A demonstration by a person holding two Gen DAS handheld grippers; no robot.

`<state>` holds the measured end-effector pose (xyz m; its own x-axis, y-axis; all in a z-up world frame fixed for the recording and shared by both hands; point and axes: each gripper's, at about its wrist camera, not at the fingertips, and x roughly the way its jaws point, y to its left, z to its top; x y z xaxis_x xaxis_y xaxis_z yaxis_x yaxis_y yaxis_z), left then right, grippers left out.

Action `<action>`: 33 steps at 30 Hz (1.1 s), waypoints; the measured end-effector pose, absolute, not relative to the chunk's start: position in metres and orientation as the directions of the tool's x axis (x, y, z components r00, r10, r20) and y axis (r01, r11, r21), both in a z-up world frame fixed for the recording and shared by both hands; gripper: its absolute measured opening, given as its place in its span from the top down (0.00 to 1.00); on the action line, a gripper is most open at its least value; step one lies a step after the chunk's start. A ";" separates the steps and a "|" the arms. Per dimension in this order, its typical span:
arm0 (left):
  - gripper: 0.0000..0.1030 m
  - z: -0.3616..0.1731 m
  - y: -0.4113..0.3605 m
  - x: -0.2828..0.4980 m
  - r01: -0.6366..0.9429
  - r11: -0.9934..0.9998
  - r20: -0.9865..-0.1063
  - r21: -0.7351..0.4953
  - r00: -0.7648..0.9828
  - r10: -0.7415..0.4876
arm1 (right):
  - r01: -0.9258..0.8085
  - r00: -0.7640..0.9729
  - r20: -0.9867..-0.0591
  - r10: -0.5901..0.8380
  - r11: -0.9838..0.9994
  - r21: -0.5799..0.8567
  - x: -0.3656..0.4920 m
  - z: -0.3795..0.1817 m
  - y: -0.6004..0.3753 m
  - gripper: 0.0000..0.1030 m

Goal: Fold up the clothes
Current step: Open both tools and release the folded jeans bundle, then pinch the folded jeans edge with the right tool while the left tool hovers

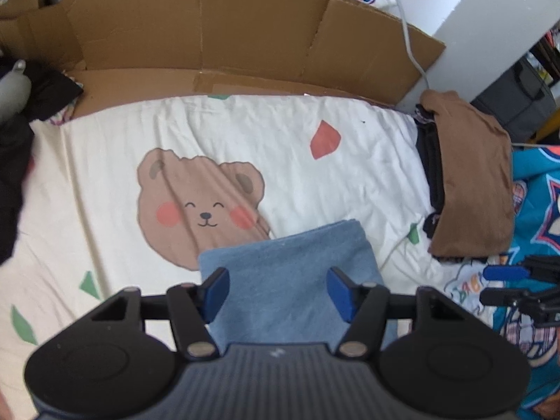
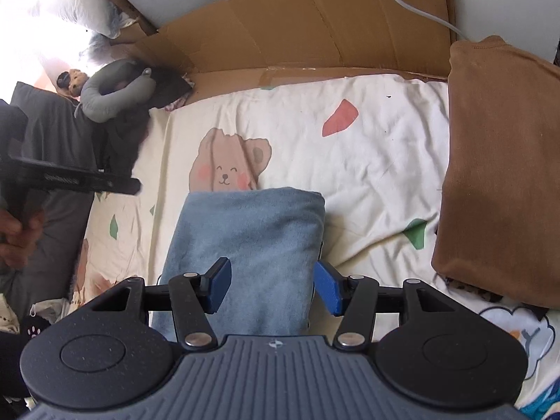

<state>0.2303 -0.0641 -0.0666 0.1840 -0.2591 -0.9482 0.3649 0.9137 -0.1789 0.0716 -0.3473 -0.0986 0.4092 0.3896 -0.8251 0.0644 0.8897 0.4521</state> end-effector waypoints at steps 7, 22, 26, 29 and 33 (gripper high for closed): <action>0.49 -0.129 -0.082 0.229 0.402 0.888 -0.934 -0.221 0.173 -0.311 | 0.156 0.437 -0.808 0.395 0.852 0.500 0.081 -0.156 -0.352 0.43; 0.62 -0.182 -0.177 0.234 0.483 0.812 -0.907 -0.328 0.079 -0.414 | 0.125 0.576 -0.657 0.486 0.742 0.658 0.026 -0.258 -0.338 0.42; 0.65 -0.201 -0.179 0.235 0.469 0.834 -0.923 -0.290 0.092 -0.373 | 0.169 0.563 -0.619 0.547 0.658 0.734 0.008 -0.286 -0.339 0.42; 0.65 -0.215 -0.181 0.236 0.461 0.843 -0.929 -0.276 0.099 -0.358 | 0.172 0.529 -0.604 0.596 0.622 0.764 -0.001 -0.301 -0.335 0.42; 0.65 -0.223 -0.184 0.235 0.463 0.845 -0.929 -0.267 0.109 -0.353 | 0.168 0.500 -0.581 0.643 0.586 0.793 -0.008 -0.308 -0.328 0.43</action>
<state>0.2350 -0.1836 -0.2226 0.1085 -0.3535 -0.9291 0.4629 0.8451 -0.2675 -0.0085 -0.3277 -0.3083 0.4997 0.6425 -0.5809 0.1685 0.5857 0.7928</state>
